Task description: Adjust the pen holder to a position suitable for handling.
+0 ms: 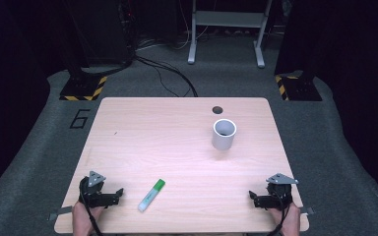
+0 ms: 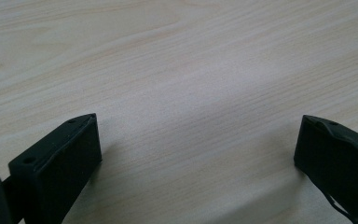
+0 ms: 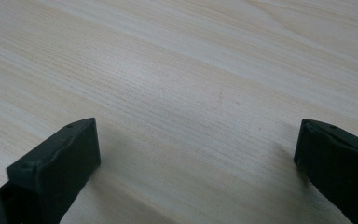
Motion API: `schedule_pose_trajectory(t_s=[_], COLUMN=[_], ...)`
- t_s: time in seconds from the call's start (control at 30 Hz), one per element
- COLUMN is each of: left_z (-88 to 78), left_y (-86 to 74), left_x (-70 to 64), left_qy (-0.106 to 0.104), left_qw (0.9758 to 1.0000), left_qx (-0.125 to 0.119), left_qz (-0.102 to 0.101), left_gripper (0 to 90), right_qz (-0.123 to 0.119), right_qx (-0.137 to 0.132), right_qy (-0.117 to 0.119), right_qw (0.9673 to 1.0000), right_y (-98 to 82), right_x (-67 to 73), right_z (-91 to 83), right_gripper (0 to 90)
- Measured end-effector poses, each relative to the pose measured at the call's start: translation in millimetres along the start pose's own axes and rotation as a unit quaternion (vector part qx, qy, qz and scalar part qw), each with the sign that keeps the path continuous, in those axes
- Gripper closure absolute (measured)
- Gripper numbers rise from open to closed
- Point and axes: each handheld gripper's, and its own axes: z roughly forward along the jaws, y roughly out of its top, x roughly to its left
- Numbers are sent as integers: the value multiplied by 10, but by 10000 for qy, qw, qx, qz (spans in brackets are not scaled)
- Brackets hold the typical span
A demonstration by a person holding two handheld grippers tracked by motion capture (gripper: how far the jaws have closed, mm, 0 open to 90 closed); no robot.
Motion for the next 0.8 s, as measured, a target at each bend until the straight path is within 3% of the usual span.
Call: schedule_pose_trajectory(t_s=[0.4,0.8], left_z=[7,9], left_y=[-1,6], left_x=[-4,-10], left_qy=[11,40], left_qw=[10000,10000], left_qx=[-42,-26], left_qz=[-15,-33], left_gripper=[3,3], right_qz=[100,260], right_qx=[98,-11], right_qy=[-134,-50], right_qw=[9998,9996], right_y=[31,135], right_x=[-1,28], right_z=[6,-95], right_gripper=[0,0])
